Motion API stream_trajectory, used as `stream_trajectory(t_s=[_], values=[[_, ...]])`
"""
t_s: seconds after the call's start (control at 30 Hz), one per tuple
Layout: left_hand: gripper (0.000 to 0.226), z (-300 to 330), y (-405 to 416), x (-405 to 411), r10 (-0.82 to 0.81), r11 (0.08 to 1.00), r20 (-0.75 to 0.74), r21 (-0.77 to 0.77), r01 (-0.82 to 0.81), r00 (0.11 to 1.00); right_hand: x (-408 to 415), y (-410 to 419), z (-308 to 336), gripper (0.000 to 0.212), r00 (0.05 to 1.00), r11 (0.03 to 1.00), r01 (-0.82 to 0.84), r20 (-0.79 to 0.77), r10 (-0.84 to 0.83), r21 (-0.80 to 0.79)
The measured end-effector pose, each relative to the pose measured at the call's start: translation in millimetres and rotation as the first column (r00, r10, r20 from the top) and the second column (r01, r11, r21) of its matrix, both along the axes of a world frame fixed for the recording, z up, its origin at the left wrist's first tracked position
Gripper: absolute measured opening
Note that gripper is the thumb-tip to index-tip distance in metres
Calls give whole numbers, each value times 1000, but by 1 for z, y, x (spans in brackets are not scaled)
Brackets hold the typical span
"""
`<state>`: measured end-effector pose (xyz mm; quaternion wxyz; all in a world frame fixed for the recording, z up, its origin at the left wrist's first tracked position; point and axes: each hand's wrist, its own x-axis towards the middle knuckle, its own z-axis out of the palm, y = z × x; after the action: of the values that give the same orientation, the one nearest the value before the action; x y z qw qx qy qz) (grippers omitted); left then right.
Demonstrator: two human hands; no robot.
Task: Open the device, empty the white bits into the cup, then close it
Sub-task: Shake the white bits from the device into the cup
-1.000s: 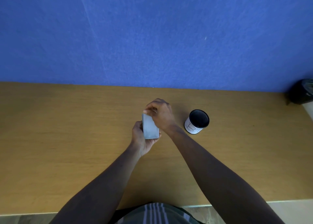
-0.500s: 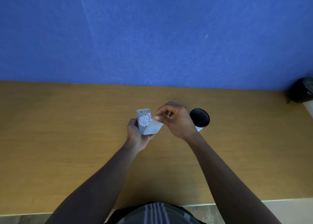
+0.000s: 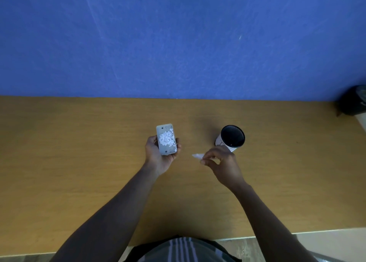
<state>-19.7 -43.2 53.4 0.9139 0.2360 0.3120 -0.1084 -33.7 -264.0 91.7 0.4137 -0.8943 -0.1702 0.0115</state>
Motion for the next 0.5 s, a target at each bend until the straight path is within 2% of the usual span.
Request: stream_trajectory(t_s=[0.1,0.27,0.4,0.5], values=[[52,-1,-1,-2,-24,1000,8,-6,24,1000,-1,5,-29,15,996,990,77,62,-70,-120],[53,1,-1,-5,-56,998,19,-19,57,998,-2,17,-63,19,993,963,97,87,-78,-252],[52,1,1,-8,-84,996,12,0,84,996,-2,21,-81,14,995,934,97,69,-78,-345],[53,1,2,-9,-94,996,6,9,94,996,-2,22,-90,11,996,930,87,23,-85,-356]])
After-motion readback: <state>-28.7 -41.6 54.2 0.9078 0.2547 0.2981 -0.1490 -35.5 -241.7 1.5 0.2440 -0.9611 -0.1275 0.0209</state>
